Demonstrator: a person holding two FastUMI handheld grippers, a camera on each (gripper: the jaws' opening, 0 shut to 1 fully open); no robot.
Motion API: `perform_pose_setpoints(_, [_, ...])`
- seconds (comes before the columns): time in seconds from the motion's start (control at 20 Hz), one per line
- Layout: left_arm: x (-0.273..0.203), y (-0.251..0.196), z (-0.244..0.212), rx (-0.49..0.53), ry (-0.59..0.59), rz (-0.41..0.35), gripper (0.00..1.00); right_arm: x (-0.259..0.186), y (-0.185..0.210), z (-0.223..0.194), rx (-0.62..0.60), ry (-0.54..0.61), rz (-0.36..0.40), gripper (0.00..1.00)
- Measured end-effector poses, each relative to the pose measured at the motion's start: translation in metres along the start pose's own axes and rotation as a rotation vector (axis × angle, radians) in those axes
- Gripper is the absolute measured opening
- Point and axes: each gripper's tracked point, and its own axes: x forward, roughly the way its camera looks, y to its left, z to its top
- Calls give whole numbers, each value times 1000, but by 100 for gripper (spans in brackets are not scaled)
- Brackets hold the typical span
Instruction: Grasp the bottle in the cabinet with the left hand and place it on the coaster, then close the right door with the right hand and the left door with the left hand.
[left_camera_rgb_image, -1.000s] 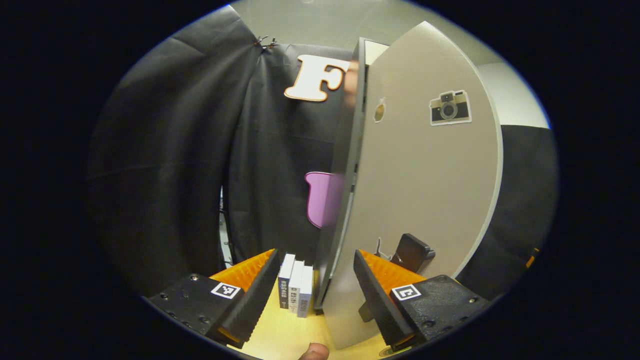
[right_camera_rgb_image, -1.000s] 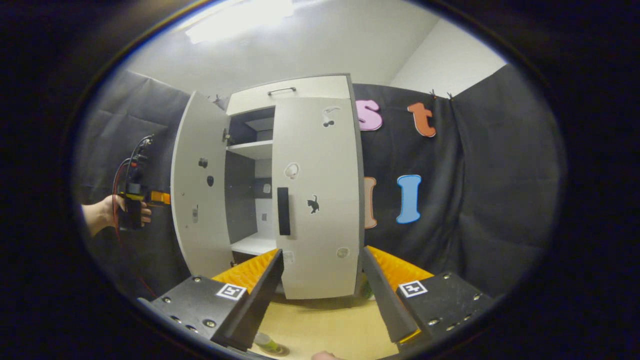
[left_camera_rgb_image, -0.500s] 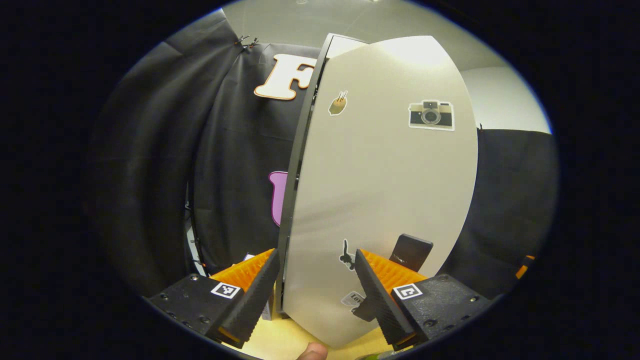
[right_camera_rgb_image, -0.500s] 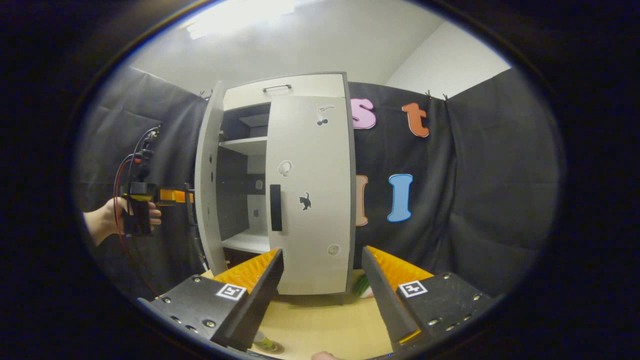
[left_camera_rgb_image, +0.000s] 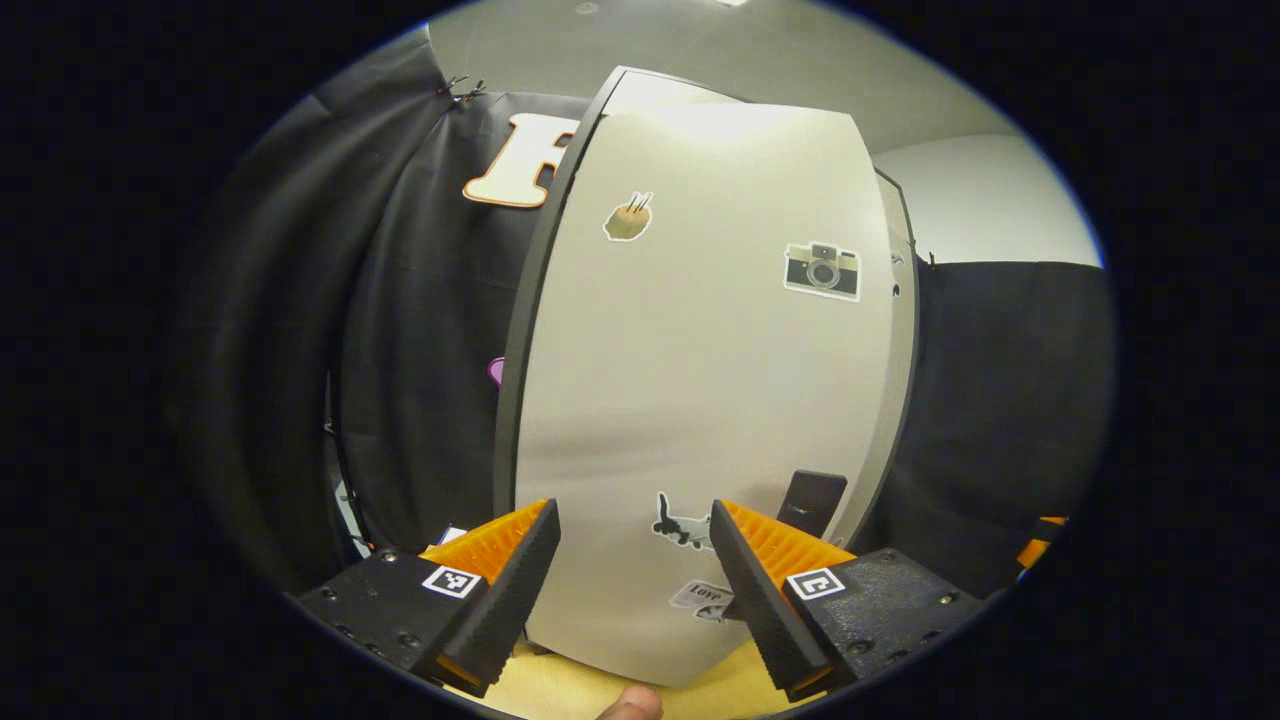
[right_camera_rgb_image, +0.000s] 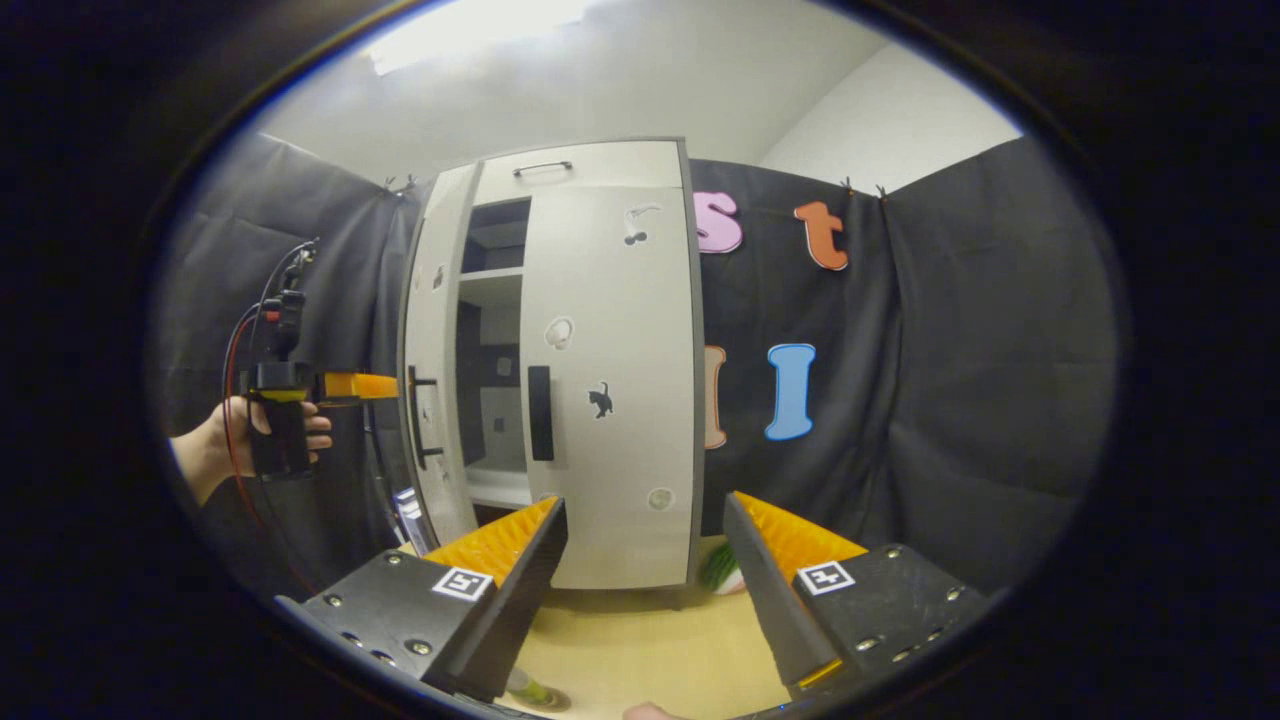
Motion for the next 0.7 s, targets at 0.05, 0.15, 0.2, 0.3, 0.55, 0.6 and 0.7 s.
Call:
perform_pose_setpoints(0.05, [4, -1, -1, -7, 4, -8, 95, 1, 2, -1, 3, 1, -7, 95])
perform_pose_setpoints(0.15, [9, -3, -3, -14, 9, -19, 95, 5, 7, 1, 14, -1, -12, 95])
perform_pose_setpoints(0.2, [11, -3, -4, -15, 9, -23, 95, 7, 10, 3, 19, -2, -15, 95])
perform_pose_setpoints(0.3, [15, -4, -3, -14, 6, -30, 95, 10, 14, 4, 19, -9, -28, 95])
perform_pose_setpoints(0.55, [20, -6, -15, -10, 39, -35, 96, 20, 18, 8, 24, -16, -85, 95])
perform_pose_setpoints(0.6, [23, -3, -16, -3, 37, -21, 96, 21, 16, 8, 19, -15, -99, 95])
perform_pose_setpoints(0.7, [23, 11, -18, 47, 28, 53, 97, 25, 16, 11, -1, -22, -104, 95])
